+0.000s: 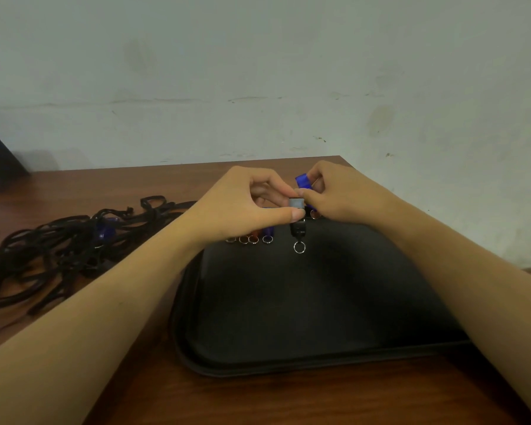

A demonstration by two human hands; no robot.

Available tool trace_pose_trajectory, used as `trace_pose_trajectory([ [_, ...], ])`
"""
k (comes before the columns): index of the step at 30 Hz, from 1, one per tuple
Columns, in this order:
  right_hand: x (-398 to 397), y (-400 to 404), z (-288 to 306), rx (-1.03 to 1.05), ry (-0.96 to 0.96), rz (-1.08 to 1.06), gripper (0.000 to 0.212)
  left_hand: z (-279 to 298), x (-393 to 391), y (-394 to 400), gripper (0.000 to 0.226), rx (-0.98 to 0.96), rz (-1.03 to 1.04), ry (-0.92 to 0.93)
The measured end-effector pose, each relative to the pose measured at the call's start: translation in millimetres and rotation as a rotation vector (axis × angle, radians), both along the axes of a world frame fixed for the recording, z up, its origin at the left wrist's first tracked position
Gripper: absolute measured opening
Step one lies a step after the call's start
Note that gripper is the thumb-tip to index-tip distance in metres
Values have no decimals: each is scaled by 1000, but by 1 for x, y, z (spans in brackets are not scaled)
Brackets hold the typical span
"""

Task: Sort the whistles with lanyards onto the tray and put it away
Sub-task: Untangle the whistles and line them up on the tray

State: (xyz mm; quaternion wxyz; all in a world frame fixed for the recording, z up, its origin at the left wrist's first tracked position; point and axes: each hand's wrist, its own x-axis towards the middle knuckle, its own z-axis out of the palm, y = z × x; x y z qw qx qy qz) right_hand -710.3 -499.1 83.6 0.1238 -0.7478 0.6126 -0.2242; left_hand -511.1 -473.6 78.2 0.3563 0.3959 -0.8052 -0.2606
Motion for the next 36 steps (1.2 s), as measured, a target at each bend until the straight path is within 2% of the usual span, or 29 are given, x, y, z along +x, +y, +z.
trace_pose_trajectory([
  [7, 0, 0, 0, 20, 11, 9, 26, -8, -1, -4, 21, -49, 90, -134],
  [24, 2, 3, 2, 13, 49, -10, 34, -8, 1, -13, 25, -2, 79, -35],
  [30, 8, 10, 6, 249, -255, 59, 24, -12, 0, -15, 23, -46, 82, -44],
  [36, 9, 12, 6, 295, -312, 67, 26, -16, 2, -20, 23, -61, 105, -70],
])
